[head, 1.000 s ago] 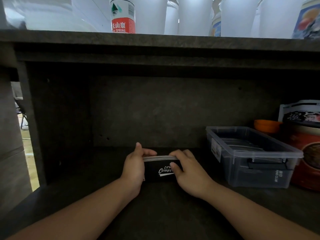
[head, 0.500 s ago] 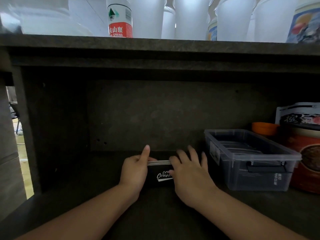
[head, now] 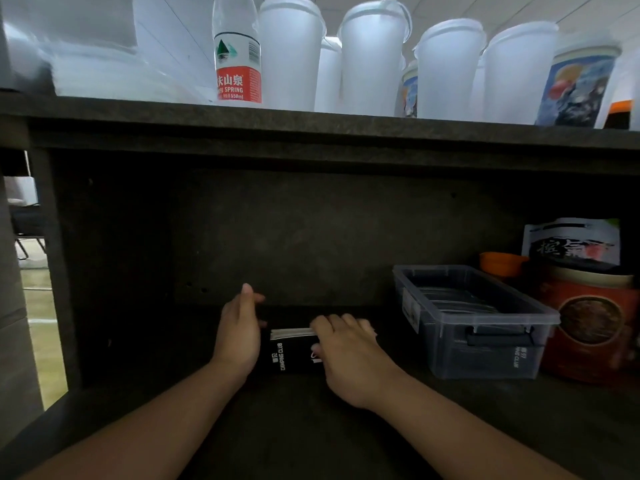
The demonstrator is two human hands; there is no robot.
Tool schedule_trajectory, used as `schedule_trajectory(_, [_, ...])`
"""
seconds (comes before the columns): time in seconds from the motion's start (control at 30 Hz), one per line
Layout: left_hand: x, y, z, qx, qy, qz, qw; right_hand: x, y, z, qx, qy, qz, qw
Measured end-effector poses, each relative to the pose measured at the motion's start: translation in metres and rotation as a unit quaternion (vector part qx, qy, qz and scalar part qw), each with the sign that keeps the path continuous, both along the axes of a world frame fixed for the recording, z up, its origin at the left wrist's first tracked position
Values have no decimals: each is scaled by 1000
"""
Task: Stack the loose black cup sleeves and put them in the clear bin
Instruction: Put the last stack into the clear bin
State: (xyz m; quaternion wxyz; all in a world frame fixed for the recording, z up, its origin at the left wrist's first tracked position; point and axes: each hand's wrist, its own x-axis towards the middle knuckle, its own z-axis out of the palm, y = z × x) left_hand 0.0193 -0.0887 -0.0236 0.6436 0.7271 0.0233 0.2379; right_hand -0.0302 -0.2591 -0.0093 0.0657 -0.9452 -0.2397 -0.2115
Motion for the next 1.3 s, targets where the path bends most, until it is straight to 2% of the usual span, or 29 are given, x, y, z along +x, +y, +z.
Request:
schedule_trajectory(0.2, [5, 16, 1, 3, 12, -11, 1000, -11, -14, 20, 5, -66, -1, 998])
schedule_trajectory(0.27, [6, 22, 0, 2, 13, -19, 1000, -18, -33, 50, 96, -103, -40, 989])
schedule_trajectory(0.37, [9, 28, -1, -8, 14, -19, 1000, -21, -79, 101, 255, -154, -131, 946])
schedule_trajectory(0.47, [12, 30, -3, -4, 20, -19, 1000, -11, -134, 130, 315, -70, -196, 926])
schedule_trajectory(0.6, [13, 28, -5, 6, 13, -38, 999, 5, -172, 119, 196, 105, -237, 946])
schedule_trajectory(0.7, [11, 27, -5, 3, 8, -62, 998, 20, -179, 111, 46, 159, -248, 954])
schedule_trajectory(0.73, [10, 26, -5, 0, 8, -65, 998, 23, -181, 114, 29, 175, -249, 952])
schedule_trajectory(0.93, [14, 26, -7, -13, 9, -58, 998, 22, -186, 135, 133, 368, -214, 895])
schedule_trajectory(1.07, [18, 26, -8, -12, 11, -60, 998, 30, -190, 133, 124, 354, -244, 894])
schedule_trajectory(1.2, [19, 27, -9, -15, 10, -69, 997, 28, -188, 131, -29, 325, -267, 907])
schedule_trajectory(1.3, [19, 27, -8, -13, 11, -71, 997, 26, -188, 130, -46, 365, -241, 898])
